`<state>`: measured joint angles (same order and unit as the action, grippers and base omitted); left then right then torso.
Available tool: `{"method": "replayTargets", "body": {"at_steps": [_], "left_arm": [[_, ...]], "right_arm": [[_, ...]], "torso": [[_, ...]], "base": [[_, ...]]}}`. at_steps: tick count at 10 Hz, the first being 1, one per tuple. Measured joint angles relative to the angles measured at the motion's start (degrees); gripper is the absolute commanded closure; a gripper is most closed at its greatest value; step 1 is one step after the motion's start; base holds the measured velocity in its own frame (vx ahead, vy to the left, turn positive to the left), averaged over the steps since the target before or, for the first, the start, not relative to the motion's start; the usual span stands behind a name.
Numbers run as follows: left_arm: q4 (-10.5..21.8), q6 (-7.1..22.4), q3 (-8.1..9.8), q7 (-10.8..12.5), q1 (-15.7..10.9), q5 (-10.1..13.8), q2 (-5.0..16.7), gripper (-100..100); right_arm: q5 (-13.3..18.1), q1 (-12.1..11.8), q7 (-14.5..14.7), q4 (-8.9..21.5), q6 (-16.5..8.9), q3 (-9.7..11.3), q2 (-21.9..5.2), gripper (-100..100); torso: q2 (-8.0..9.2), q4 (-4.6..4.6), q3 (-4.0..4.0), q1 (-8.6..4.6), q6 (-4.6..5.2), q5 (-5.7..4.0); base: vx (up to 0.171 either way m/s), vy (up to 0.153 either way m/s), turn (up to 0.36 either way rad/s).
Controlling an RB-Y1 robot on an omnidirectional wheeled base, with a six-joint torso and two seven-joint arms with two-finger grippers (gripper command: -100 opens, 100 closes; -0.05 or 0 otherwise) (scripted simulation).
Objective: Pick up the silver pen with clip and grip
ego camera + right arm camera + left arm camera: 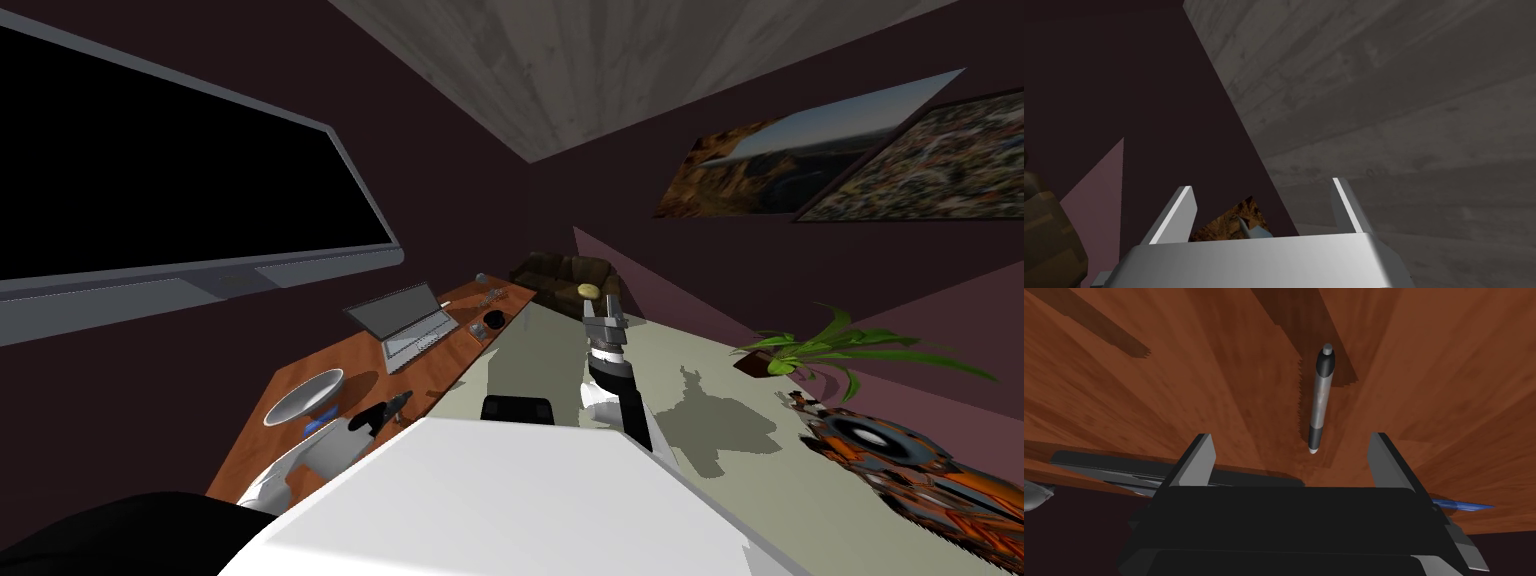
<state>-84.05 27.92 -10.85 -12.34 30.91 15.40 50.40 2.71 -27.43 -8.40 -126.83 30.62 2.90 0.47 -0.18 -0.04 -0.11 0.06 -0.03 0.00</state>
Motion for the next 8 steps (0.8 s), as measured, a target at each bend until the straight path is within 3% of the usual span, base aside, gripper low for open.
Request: {"method": "replayTargets", "body": {"at_steps": [5, 8], "left_arm": [[0.88, -2.95, -0.91, 7.14, 3.08, -7.04, -0.52, -100], [-0.52, -3.8, -0.86, 12.06, 5.93, -12.3, -0.93, -100]], "right_arm": [[0.0, 0.0, 0.0, 0.0, 0.0, 0.0, 0.0, 0], [0.0, 0.0, 0.0, 0.0, 0.0, 0.0, 0.0, 0]], "torso": [[0.03, 0.01, 0.02, -0.03, 0.0, 0.0], [0.04, 0.01, 0.03, -0.02, 0.0, 0.0]], "base": [[0.054, 0.009, -0.025], [0.05, 0.018, -0.02]]}}
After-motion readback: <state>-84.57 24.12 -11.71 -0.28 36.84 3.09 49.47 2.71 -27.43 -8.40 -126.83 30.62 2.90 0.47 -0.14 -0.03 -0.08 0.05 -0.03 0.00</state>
